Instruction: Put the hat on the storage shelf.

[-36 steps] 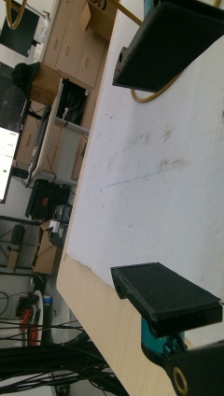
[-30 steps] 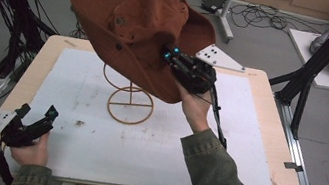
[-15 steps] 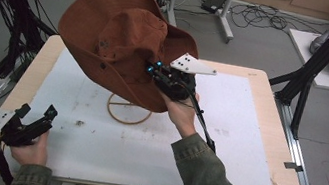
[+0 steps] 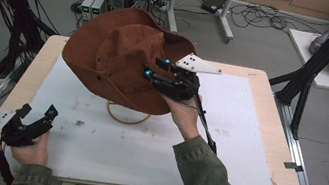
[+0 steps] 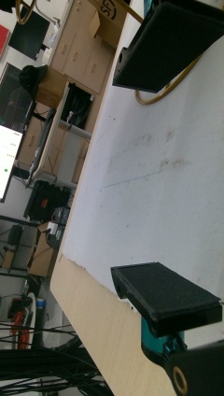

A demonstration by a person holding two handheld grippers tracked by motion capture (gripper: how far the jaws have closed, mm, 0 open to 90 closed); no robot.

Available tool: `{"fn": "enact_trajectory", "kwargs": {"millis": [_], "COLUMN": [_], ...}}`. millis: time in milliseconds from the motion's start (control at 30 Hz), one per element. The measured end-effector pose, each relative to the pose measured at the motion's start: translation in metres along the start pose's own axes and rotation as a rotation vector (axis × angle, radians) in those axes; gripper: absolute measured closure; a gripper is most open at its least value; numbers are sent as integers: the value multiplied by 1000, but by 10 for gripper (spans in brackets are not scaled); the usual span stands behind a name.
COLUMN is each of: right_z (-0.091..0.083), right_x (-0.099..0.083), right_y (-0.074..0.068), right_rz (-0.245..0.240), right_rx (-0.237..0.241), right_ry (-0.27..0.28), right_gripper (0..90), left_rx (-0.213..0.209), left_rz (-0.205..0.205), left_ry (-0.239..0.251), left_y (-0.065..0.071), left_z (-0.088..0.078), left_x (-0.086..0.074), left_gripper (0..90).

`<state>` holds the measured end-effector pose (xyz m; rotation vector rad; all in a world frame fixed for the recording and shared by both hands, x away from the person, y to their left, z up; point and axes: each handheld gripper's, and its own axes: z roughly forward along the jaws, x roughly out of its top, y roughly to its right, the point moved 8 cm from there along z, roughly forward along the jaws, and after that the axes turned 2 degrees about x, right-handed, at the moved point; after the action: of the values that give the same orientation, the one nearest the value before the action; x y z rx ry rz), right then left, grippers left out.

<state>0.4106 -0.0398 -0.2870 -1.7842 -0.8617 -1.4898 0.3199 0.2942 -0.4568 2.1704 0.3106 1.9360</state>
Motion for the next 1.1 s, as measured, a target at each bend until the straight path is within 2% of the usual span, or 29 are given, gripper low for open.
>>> {"fn": "enact_trajectory", "kwargs": {"millis": [200,300,367,433,600,733,800,900,967,1100], "right_z": [-8,-16,-24,-31,-55,-88,-111,-138,-155,-191], "right_x": [6,10,12,13,14,14,13,7,-1,-17], "right_y": [5,10,14,20,34,44,49,54,56,64], "right_rz": [37,61,59,55,68,34,-11,-53,-78,-55], "right_rx": [9,-11,-39,-70,-144,-251,-342,-470,-526,-597], "right_ry": [41,76,97,106,123,155,191,227,211,195], "right_gripper": [233,112,99,26,8,8,8,9,9,9], "left_rx": [-1,-1,-2,-1,-2,-5,-6,-5,-10,-9], "left_rz": [5,10,9,11,11,17,22,37,50,71], "left_ry": [-3,-2,-3,-3,0,3,9,16,22,32], "left_y": [0,0,0,0,1,3,5,8,11,16], "left_z": [0,0,0,0,1,1,1,1,0,-1], "left_x": [0,0,0,0,0,0,1,2,3,4], "left_gripper": [88,88,88,88,89,89,89,89,89,89]}}
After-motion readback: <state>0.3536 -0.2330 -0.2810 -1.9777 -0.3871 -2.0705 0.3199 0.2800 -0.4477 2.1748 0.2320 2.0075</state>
